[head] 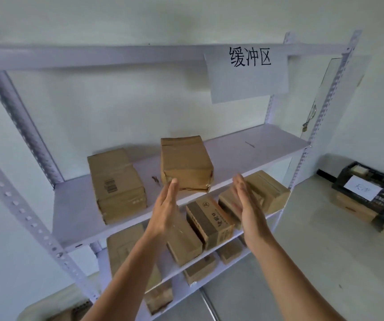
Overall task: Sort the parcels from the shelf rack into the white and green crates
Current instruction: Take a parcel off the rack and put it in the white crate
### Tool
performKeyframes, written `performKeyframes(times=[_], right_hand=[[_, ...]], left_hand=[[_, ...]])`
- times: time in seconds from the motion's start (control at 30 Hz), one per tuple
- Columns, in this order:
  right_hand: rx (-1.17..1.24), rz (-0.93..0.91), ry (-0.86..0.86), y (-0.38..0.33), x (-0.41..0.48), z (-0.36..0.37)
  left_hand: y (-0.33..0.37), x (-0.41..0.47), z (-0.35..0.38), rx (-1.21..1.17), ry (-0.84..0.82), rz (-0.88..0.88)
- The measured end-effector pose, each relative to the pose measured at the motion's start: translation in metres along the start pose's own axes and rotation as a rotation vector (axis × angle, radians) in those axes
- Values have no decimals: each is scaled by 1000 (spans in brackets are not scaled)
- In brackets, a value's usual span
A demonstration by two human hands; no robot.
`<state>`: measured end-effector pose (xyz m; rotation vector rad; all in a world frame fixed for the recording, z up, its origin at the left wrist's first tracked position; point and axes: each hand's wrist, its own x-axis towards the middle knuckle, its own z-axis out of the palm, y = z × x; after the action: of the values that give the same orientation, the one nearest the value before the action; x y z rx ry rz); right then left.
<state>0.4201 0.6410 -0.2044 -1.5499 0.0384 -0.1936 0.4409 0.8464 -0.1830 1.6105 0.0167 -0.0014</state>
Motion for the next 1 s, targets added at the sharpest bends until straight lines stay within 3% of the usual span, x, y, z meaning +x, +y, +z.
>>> performKeyframes(times=[0.2,0.4,0.83,1.0], right_hand=[[46,34,-132,5,65,-40],[73,117,-183,17,119,-50],[8,305,-271,28,233,-14],[-25,395,-318,27,256,1]], left_hand=[[17,28,22,54,276,80],[25,68,18,128,426,-14],[31,174,3,237,321,-215],[32,190,-2,146,179,-392]])
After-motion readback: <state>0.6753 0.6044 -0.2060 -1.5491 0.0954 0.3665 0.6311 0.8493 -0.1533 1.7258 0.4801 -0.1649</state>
